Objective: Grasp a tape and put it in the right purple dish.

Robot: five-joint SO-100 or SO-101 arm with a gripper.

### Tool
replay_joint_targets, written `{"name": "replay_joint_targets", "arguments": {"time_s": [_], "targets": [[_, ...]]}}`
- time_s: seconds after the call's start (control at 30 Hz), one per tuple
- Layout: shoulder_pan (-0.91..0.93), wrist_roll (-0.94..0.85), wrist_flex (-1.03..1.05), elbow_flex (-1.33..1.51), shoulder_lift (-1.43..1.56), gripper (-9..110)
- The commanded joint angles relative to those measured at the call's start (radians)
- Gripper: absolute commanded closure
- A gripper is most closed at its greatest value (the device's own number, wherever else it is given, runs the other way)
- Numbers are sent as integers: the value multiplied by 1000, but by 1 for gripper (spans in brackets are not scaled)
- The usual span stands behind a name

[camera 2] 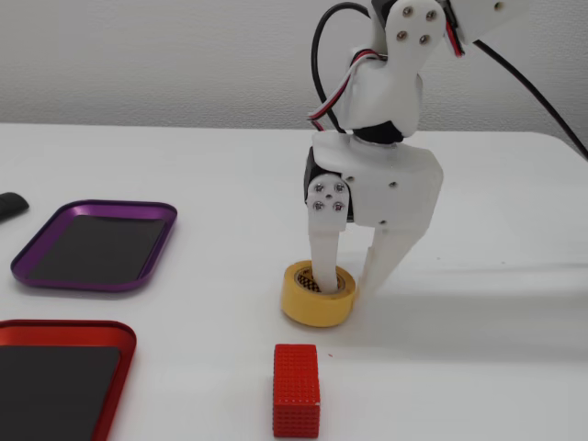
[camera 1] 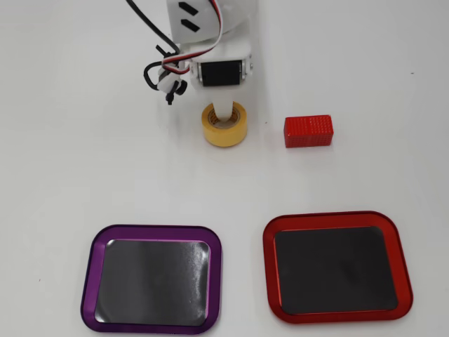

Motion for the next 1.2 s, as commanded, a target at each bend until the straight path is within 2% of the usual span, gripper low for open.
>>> {"name": "replay_joint_targets", "arguments": {"time_s": [0.0,0.1,0.23,0.4,0.47,0.67,1.17], "targets": [[-2,-6,-12,-35,186,102],[0,-61,-114,-32,314,102],[41,-249,-296,-20,422,102],[152,-333,-609,41,325,102],[172,-333,-672,35,235,102],[178,-324,-638,-121,-48,102],[178,-324,-296,-660,-417,102]]}}
